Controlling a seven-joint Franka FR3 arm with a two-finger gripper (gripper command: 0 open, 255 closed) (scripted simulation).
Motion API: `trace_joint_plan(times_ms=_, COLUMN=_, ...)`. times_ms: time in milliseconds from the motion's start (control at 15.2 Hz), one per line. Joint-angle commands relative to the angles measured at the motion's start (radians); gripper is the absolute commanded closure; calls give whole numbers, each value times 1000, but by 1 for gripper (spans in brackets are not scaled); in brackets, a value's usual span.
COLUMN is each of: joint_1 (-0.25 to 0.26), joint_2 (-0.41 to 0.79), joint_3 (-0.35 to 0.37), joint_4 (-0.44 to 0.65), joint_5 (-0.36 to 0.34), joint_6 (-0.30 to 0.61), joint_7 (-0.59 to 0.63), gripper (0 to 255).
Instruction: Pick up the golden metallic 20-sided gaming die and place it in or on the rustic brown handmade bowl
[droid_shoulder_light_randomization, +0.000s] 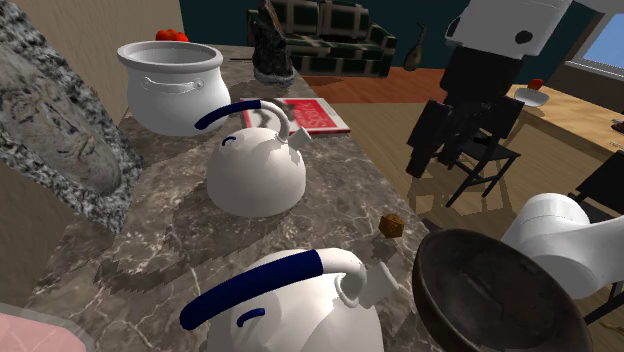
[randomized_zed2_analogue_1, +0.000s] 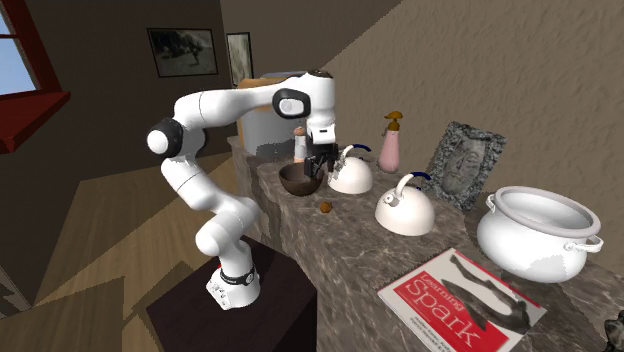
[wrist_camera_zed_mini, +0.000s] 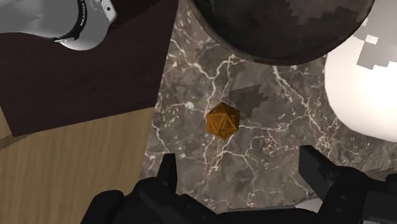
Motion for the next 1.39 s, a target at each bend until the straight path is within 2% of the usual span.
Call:
trace_joint_plan(times_ms=0, joint_1=2, joint_2=7, joint_3=-5, joint_4=-68, joint_5=26, joint_6=51, joint_7=-20, gripper=0)
trace_joint_plan(times_ms=330, joint_1=14, joint_2=31, joint_3=-4, joint_4=-220, joint_5=97, joint_6=167, joint_7=-65, gripper=0)
trace_joint_plan(times_ms=726, joint_1=25, joint_2=23, joint_3=27, joint_4=-297, joint_5=126, joint_6=240, joint_7=-70, gripper=0)
trace_joint_plan(times_ms=1320, joint_1=29, joint_2=23, joint_3=36, joint_4=-316, joint_5=134, joint_6=259, joint_7=-72, gripper=0)
